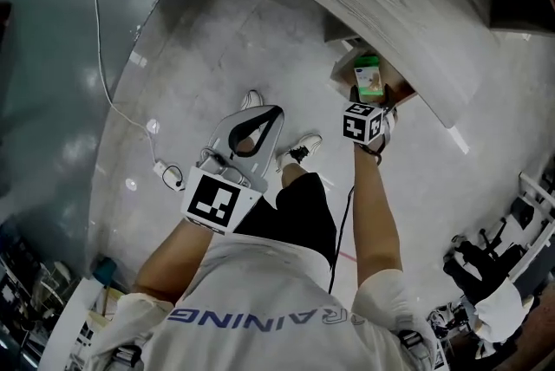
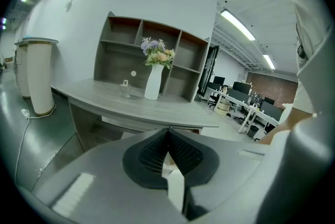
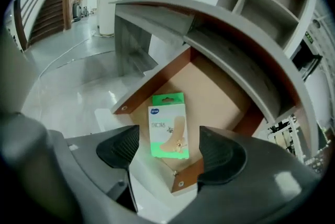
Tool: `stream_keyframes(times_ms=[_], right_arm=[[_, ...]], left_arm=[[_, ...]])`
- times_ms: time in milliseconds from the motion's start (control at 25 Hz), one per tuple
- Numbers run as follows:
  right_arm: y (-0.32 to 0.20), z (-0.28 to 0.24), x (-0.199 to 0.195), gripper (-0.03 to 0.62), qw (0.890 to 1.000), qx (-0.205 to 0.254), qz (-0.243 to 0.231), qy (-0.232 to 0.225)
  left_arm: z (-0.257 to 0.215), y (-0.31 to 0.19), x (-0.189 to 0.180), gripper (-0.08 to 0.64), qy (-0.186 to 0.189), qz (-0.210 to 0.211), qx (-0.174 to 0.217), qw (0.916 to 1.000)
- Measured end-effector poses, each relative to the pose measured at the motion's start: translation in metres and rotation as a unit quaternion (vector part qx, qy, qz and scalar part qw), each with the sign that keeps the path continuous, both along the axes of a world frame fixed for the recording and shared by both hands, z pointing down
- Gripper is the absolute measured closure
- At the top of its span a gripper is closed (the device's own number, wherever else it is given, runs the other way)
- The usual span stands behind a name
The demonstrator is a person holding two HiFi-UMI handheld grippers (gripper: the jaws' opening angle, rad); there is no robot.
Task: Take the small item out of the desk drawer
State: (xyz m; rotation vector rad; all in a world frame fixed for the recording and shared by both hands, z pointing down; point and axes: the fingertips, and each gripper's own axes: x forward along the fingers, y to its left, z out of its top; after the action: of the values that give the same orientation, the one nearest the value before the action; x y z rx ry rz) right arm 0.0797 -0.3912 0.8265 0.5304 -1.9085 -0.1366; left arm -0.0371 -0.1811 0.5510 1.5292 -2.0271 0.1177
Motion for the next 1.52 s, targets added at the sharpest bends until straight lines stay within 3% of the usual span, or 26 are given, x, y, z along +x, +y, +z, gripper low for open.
stream_keyframes(times_ms=[480,760,880,1280,1520], right_arm=[[-0.009,0.043,-0.007,0.270,0.999,0.022,0.003,0.050],[0.004,-0.008,-0.005,0.273,1.000,0.024,-0.006,0.016],[0.020,-0.039,0.003,0.273,1.000,0.021,-0.010,-0.001],[0.038,-0.200,0.015,0.275,0.990,0.018,0.000,-0.140],[0.025,-0.320,0.018,0.275,0.969,0.044,0.021,-0.243]], left_arm=[[0.029,0.022,-0.007,0.561,0.026,-0.019,-0.031,0.9990],[0.000,0.021,-0.018,0.561,0.012,-0.021,-0.014,0.9996],[-0.024,0.015,-0.022,0.561,-0.014,-0.013,0.013,0.9997],[-0.119,-0.013,-0.015,0.561,-0.077,0.014,0.082,0.9935],[-0.179,-0.037,-0.007,0.561,-0.111,0.042,0.127,0.9848]])
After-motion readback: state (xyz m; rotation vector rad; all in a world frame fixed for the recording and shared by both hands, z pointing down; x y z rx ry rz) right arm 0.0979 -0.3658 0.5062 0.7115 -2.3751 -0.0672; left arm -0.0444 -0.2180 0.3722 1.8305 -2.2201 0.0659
